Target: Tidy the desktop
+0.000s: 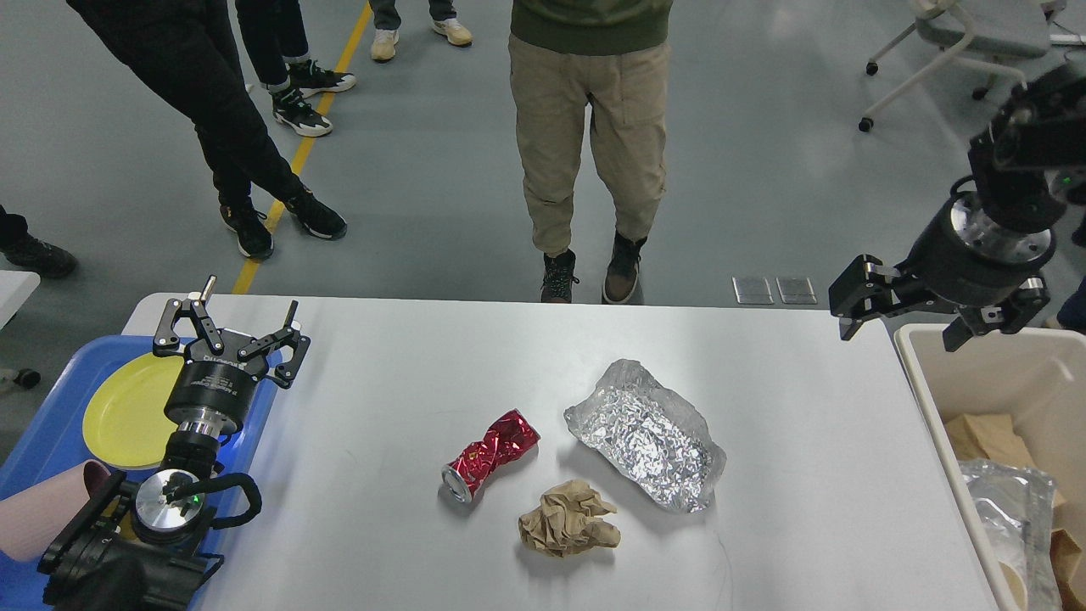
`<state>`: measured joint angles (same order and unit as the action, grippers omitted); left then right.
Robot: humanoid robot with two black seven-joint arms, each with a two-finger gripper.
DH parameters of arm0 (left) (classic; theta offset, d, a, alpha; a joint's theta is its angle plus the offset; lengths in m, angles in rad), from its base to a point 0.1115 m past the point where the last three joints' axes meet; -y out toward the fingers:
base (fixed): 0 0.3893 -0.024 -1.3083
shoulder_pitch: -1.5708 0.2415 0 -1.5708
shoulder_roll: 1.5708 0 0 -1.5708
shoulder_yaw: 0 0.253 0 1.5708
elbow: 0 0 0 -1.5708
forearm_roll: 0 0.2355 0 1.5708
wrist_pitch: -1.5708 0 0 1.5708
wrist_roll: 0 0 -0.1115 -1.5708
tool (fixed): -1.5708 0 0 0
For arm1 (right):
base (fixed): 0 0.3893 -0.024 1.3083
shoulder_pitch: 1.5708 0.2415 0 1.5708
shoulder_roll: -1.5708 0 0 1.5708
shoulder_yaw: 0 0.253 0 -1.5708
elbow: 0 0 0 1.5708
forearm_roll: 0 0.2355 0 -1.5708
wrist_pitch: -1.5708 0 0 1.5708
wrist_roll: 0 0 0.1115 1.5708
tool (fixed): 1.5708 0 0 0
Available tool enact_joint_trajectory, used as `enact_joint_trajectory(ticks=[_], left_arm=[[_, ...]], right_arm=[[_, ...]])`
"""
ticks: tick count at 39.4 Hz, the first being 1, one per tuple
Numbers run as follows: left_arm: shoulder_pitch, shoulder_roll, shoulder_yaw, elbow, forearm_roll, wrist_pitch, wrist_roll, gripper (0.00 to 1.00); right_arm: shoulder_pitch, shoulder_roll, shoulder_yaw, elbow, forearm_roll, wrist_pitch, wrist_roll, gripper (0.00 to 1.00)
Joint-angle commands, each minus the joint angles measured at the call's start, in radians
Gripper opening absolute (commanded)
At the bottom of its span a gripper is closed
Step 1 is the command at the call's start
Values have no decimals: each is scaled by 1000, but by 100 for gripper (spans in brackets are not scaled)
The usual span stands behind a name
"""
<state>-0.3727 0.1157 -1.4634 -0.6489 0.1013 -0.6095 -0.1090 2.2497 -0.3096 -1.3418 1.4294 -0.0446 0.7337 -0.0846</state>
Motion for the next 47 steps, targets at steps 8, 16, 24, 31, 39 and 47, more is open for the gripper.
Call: enact_joint_trajectory(ticks=[8,16,24,31,39,47], left_arm=[[0,1,0,0,0,0,-1,96],[0,-1,0,0,0,0,0,96],[0,-1,0,0,0,0,-1,96],[0,1,0,0,0,0,0,96],[0,1,0,0,0,0,0,96],[0,1,0,0,0,-1,0,96]], right_arm=[[200,46,69,247,34,-11,2,100],[200,53,85,258,62,-1,3,100],[200,55,89,256,62,0,5,100],[116,73,110,217,69,-49,3,100],[-119,101,139,143,242,-338,-1,100],[-352,165,147,-1,287,-442,-3,100]])
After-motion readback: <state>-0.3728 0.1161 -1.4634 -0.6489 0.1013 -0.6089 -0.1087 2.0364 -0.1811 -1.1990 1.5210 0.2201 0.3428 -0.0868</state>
